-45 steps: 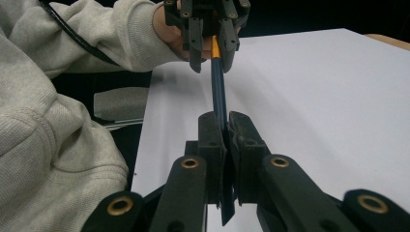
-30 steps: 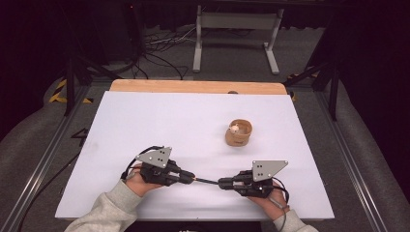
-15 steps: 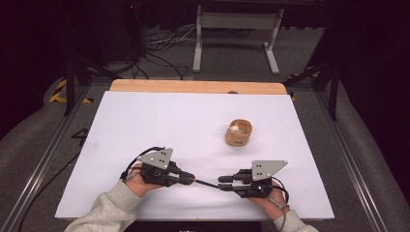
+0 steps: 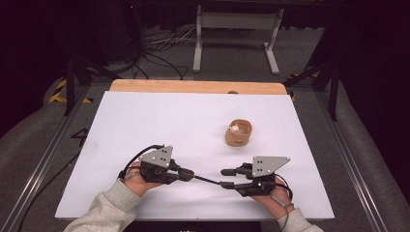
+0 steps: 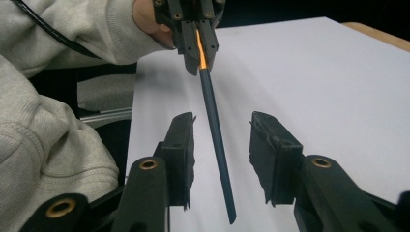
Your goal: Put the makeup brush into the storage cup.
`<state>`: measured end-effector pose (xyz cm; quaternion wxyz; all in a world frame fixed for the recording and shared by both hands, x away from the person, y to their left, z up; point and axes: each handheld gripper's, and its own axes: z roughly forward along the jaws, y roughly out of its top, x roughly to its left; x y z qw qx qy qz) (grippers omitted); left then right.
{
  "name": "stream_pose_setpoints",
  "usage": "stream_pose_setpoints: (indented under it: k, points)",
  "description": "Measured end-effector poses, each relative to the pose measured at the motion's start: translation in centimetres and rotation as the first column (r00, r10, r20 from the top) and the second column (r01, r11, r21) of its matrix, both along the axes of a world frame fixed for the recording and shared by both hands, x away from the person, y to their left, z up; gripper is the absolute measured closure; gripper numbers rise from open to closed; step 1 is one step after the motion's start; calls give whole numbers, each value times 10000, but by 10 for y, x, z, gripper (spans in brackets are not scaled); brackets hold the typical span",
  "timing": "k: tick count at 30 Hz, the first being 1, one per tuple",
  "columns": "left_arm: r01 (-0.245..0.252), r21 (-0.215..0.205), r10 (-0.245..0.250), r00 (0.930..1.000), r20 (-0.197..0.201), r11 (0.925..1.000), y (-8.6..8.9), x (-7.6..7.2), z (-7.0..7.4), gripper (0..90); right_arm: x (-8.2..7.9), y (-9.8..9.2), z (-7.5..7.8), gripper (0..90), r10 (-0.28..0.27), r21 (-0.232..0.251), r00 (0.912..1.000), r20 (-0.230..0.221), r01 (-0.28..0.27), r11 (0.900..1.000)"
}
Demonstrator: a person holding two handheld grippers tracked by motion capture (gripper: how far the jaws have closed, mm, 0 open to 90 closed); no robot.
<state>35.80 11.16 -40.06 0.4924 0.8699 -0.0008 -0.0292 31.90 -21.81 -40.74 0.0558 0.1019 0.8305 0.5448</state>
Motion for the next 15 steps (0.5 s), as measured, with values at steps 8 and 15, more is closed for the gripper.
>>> stream_pose_setpoints:
  k: [8, 15]
  points:
    - [-148, 65, 147, 9999, 71, 9999, 0, -1, 5, 838, 5, 15, 22, 593, -305, -1632, 9992, -250, 260, 9863]
    - [-191, 251, 192, 9998, -34, 9995, -2, -2, 8, 837, 10, 36, 34, 568, -171, -2885, 9982, -575, -2, 9575]
